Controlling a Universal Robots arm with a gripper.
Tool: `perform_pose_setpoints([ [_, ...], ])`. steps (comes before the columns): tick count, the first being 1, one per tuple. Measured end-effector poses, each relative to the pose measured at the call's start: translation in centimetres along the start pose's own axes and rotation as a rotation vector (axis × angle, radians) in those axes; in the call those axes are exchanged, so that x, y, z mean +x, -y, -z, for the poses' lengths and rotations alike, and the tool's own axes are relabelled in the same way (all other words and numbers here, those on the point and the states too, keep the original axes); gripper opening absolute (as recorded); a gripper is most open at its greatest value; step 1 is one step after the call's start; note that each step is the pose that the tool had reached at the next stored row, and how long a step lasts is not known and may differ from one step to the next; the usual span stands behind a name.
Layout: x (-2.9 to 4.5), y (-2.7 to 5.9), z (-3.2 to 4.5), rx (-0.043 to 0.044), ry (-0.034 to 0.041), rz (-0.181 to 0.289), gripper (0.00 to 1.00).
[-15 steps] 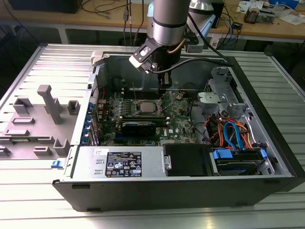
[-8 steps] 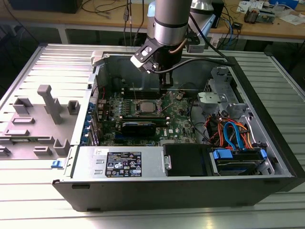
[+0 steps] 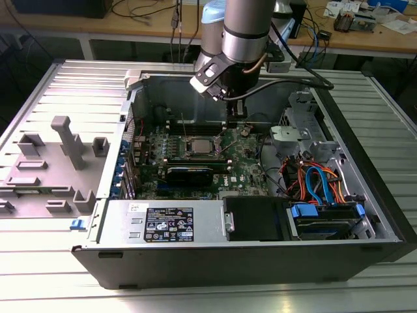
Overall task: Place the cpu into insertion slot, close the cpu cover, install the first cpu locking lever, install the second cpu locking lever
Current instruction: 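Close the cpu cover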
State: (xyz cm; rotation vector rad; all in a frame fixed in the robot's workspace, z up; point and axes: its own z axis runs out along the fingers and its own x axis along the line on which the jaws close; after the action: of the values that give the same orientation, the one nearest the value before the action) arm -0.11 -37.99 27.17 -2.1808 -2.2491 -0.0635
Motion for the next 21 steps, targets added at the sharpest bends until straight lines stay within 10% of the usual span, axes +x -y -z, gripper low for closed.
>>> perform_pose_setpoints([
  [9, -0.1, -3.5, -0.43, 0.0082, -0.0002, 0.0, 0.11],
  [21, -0.21, -3.42, -2.29, 0.0211, -0.0017, 0.011, 0.11],
])
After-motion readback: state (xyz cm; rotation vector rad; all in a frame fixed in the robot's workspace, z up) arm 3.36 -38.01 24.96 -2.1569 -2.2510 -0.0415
